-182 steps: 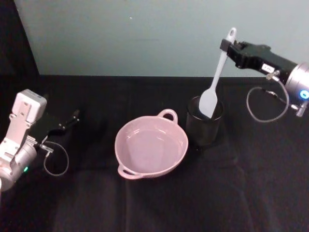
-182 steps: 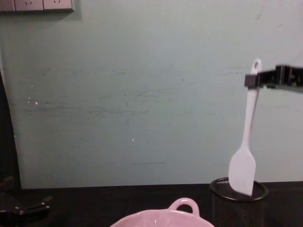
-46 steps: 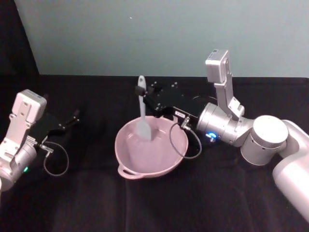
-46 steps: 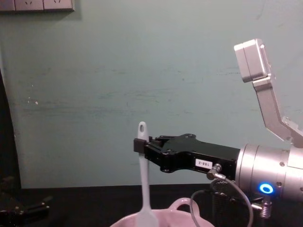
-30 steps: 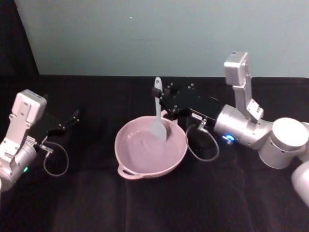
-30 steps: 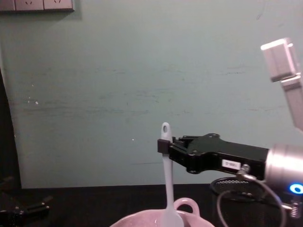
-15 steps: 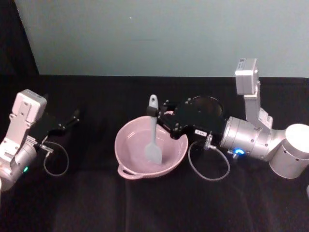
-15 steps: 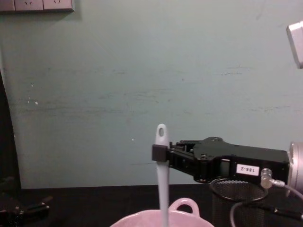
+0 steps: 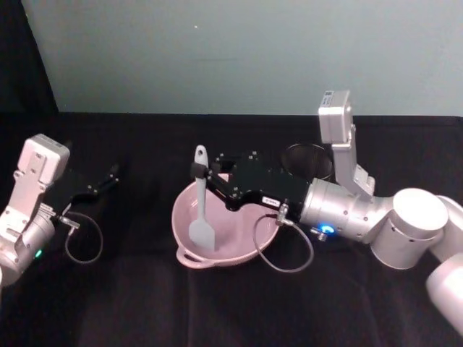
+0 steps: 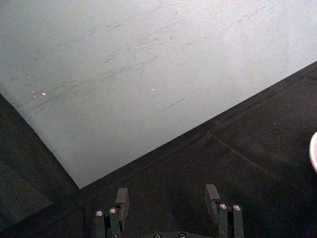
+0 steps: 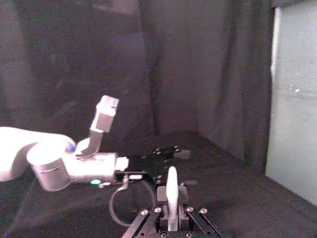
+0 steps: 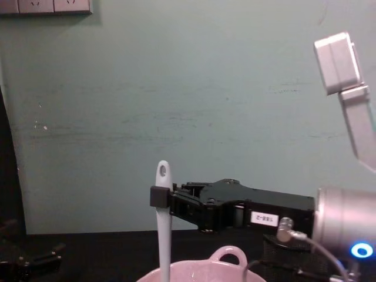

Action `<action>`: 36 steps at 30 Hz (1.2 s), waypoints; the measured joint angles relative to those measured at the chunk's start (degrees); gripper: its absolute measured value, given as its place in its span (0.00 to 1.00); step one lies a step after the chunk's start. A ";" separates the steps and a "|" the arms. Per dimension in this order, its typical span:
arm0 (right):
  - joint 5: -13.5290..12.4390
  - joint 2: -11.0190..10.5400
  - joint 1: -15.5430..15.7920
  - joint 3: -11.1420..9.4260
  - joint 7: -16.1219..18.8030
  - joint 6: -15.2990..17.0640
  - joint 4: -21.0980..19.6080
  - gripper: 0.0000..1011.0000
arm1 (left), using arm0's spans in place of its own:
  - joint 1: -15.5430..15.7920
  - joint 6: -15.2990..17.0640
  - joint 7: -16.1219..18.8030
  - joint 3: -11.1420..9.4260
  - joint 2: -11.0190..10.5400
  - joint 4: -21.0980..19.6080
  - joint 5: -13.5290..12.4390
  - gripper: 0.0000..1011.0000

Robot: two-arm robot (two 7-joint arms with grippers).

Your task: Use the one hand to pick up the spoon and stir the clear water in the bowl.

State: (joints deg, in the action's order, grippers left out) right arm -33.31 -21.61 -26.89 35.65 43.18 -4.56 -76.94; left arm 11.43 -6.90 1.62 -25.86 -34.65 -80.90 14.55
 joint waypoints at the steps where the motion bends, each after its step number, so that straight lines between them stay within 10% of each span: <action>1: 0.26 0.40 -0.07 0.02 -0.37 -0.63 0.44 0.11 | 0.00 0.00 0.00 0.00 0.00 0.00 0.00 1.00; 19: 8.40 7.41 -2.33 -2.51 -9.30 -10.57 10.80 0.11 | 0.00 0.00 0.00 0.00 0.00 0.00 0.00 1.00; 36: 10.01 2.84 0.80 -6.05 -8.71 -7.69 5.17 0.11 | 0.00 0.00 0.00 0.00 0.00 0.00 0.00 1.00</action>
State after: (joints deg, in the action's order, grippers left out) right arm -23.30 -18.77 -26.09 29.61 34.46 -12.25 -71.77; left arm 11.43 -6.90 1.62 -25.86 -34.65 -80.90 14.55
